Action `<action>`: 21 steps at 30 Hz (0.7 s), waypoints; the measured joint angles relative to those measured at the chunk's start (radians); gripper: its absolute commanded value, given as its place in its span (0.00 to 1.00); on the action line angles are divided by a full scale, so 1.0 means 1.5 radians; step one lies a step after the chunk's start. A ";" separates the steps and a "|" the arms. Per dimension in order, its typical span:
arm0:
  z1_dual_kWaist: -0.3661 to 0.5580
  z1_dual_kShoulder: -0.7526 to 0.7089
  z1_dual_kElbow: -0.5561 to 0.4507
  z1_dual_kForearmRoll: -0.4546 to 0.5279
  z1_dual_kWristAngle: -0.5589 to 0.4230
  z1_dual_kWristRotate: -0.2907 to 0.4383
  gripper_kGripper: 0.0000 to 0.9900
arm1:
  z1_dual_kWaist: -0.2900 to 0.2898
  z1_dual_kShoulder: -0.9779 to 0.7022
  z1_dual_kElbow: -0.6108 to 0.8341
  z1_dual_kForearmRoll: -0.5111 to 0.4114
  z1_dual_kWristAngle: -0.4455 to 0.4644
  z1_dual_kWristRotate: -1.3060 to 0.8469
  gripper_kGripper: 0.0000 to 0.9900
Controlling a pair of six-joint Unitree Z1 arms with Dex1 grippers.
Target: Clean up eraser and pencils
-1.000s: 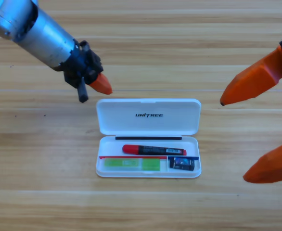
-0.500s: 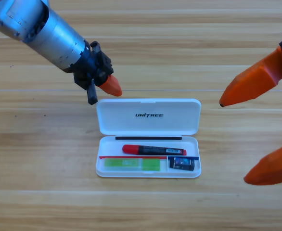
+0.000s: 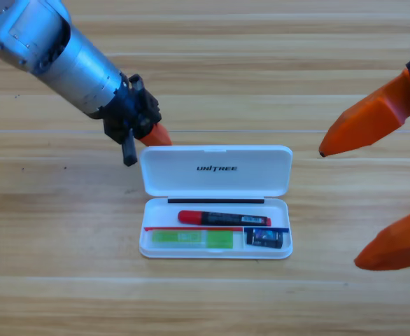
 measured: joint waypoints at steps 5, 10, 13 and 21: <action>-0.002 0.000 0.004 0.000 0.000 0.000 0.00 | 0.000 0.000 0.000 0.000 0.000 0.000 0.98; -0.006 0.000 0.004 0.003 0.000 0.000 0.00 | 0.000 0.000 0.000 0.000 0.003 0.001 0.98; -0.010 0.000 0.004 0.012 0.000 0.000 0.00 | 0.000 0.000 0.000 0.000 0.004 0.002 0.98; -0.037 -0.005 0.031 0.022 0.000 -0.002 0.00 | 0.000 0.001 0.000 0.000 0.004 0.003 0.98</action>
